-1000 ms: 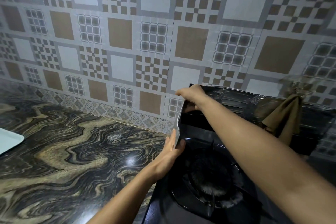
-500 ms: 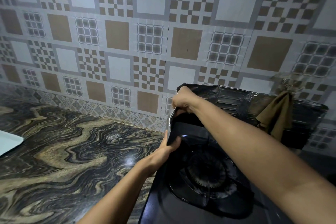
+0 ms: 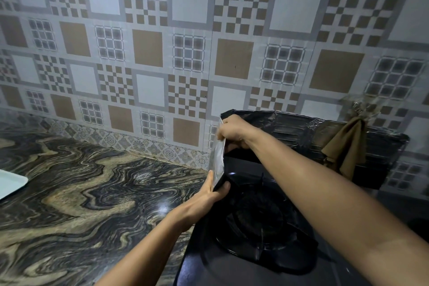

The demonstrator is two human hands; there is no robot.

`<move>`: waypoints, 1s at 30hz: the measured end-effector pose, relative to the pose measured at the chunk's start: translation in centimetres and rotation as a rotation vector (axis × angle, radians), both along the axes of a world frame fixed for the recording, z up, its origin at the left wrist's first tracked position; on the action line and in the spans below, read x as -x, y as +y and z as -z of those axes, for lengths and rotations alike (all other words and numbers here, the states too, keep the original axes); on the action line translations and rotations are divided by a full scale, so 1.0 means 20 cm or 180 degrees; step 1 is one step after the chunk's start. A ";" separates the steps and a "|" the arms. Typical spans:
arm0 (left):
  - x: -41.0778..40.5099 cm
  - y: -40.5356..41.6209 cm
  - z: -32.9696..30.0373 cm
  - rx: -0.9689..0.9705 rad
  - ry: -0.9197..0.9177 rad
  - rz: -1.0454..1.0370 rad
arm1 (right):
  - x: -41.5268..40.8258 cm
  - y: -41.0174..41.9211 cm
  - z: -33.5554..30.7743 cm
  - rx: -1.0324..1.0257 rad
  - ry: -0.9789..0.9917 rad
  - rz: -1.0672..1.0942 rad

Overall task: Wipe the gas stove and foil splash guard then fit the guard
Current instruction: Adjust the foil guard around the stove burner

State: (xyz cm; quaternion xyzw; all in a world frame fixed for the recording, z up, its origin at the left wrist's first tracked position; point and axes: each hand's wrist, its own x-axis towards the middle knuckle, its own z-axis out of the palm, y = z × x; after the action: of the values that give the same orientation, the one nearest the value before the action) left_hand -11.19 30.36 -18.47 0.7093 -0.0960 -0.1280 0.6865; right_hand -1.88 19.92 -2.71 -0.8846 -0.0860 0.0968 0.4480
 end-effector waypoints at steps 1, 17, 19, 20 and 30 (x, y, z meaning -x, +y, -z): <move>0.02 0.00 -0.01 0.0000 -0.0040 0.0009 | 0.01 0.00 0.00 -0.0051 -0.0015 -0.0025; 0.21 0.06 -0.01 0.0000 -0.0336 -0.0479 | 0.19 0.03 -0.03 0.0041 0.0012 0.0359; 0.22 0.08 -0.01 0.0027 -0.0430 -0.0576 | 0.22 0.04 -0.04 0.0047 0.0087 0.0340; 0.22 0.09 0.00 0.0070 -0.0458 -0.0605 | 0.22 0.04 -0.03 0.0043 0.0092 0.0346; 0.23 0.17 0.01 -0.0525 -0.0528 -0.0838 | 0.19 0.02 0.01 0.0272 -0.0660 0.0463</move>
State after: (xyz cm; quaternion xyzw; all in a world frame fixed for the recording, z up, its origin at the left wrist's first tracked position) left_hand -15.70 33.80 -18.65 0.7778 -0.0477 0.0145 0.6265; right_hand -5.75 20.40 -2.88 -0.9121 -0.0634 -0.0242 0.4044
